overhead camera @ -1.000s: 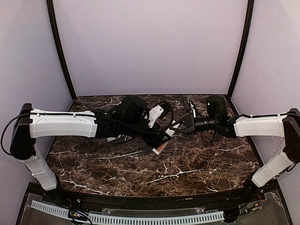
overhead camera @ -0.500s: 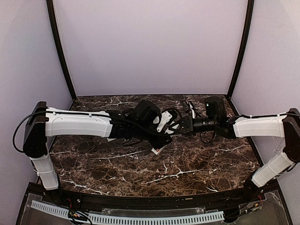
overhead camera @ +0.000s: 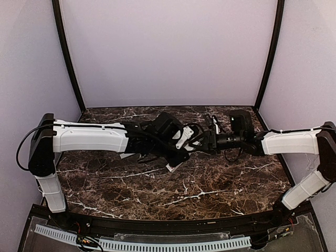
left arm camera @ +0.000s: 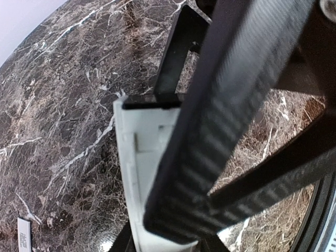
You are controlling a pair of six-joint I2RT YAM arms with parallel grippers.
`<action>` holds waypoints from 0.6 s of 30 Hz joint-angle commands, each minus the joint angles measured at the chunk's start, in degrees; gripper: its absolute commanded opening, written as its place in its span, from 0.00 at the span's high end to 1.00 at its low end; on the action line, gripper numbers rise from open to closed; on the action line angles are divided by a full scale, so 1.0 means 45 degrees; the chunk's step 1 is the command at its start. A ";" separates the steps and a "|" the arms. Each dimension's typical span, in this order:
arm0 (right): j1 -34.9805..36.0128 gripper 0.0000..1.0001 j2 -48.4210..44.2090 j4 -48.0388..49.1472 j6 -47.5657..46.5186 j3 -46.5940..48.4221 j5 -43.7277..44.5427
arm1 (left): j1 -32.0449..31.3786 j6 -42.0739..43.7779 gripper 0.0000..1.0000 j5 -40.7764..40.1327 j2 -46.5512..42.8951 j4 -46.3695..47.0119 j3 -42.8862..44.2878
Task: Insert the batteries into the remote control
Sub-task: Pass from the right arm to the left, then place the remote control without the battery cover at the center of the board.
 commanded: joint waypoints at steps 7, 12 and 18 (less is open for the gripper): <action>-0.1830 0.28 -0.1808 -0.0130 -0.0325 -0.1624 -0.0622 | 0.0990 0.2341 0.92 0.2996 -0.0263 -0.3205 0.0179; -0.2759 0.18 -0.2619 0.0771 -0.0183 -0.2768 -0.1162 | 0.1025 0.3497 0.88 0.3036 0.0669 -0.4373 0.0535; -0.3476 0.12 -0.3195 0.0743 -0.0671 -0.3234 -0.1287 | 0.1024 0.5104 0.86 0.2726 0.1922 -0.6171 0.1732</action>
